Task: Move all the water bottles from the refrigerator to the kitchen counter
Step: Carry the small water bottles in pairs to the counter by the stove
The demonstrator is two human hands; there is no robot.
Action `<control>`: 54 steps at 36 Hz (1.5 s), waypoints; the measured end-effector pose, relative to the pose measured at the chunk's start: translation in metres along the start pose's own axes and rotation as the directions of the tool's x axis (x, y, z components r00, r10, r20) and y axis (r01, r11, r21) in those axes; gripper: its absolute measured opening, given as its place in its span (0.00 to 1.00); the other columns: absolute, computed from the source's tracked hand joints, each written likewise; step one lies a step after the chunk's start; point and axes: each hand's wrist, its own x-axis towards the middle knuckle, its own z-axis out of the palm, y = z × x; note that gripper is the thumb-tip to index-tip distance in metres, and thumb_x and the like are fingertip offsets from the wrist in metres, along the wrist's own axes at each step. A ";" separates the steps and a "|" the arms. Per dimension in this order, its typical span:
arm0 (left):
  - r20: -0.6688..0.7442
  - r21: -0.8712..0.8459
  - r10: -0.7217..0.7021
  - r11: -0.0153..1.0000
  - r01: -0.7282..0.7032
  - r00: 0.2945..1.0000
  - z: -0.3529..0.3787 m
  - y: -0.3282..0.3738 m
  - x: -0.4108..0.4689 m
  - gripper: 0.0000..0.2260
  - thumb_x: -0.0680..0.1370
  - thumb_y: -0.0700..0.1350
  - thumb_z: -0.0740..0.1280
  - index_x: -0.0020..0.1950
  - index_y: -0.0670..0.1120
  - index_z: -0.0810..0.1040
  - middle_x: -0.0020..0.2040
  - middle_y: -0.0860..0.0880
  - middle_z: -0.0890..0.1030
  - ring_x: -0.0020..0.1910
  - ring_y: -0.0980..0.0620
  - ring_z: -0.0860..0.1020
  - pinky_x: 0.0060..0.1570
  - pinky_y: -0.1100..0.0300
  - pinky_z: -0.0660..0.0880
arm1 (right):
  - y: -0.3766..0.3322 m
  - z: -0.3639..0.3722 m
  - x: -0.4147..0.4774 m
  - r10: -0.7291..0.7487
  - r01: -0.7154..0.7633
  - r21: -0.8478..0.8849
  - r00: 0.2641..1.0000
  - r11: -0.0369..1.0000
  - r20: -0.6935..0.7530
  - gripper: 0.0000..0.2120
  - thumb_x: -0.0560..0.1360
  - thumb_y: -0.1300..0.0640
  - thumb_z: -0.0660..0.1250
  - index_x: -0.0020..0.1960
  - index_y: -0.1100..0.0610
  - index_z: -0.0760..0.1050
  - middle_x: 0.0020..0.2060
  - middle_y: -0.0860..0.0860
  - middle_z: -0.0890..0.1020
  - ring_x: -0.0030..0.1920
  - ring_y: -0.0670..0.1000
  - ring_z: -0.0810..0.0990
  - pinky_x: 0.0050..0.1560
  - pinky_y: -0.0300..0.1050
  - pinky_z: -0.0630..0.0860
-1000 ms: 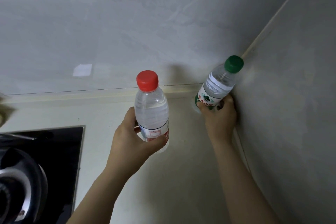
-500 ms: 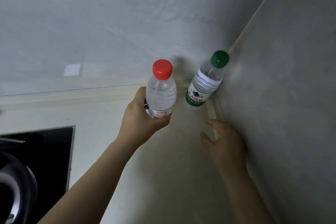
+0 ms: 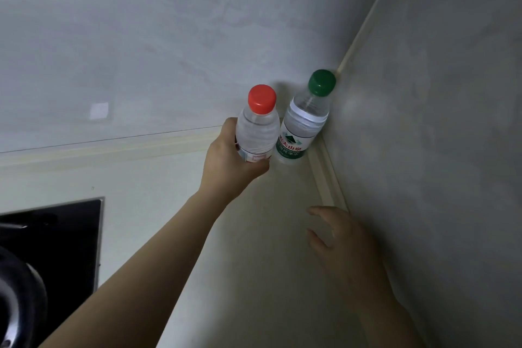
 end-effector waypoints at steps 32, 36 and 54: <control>0.078 0.078 -0.050 0.996 0.044 0.996 0.000 0.011 0.005 0.26 0.68 0.49 0.77 0.61 0.46 0.72 0.50 0.56 0.75 0.43 0.60 0.72 0.35 0.78 0.65 | -0.026 -0.023 -0.008 -0.042 0.050 0.087 0.995 0.995 -0.093 0.18 0.73 0.56 0.70 0.62 0.52 0.77 0.58 0.46 0.80 0.57 0.45 0.78 0.55 0.33 0.69; 0.072 0.128 -0.030 0.992 0.020 0.997 -0.017 0.014 -0.014 0.27 0.69 0.48 0.76 0.65 0.46 0.72 0.59 0.52 0.77 0.54 0.56 0.73 0.50 0.63 0.69 | -0.036 -0.033 -0.016 -0.059 0.069 0.074 0.990 0.995 -0.127 0.18 0.72 0.58 0.71 0.61 0.53 0.78 0.57 0.46 0.81 0.56 0.47 0.79 0.54 0.35 0.69; 0.102 0.162 0.175 0.968 -0.190 0.979 -0.140 0.092 -0.172 0.21 0.72 0.47 0.73 0.63 0.51 0.72 0.58 0.58 0.76 0.57 0.58 0.74 0.59 0.60 0.72 | -0.110 -0.079 -0.118 -0.171 0.192 0.077 0.960 0.978 -0.220 0.18 0.72 0.56 0.71 0.61 0.50 0.77 0.57 0.45 0.80 0.58 0.47 0.77 0.60 0.41 0.72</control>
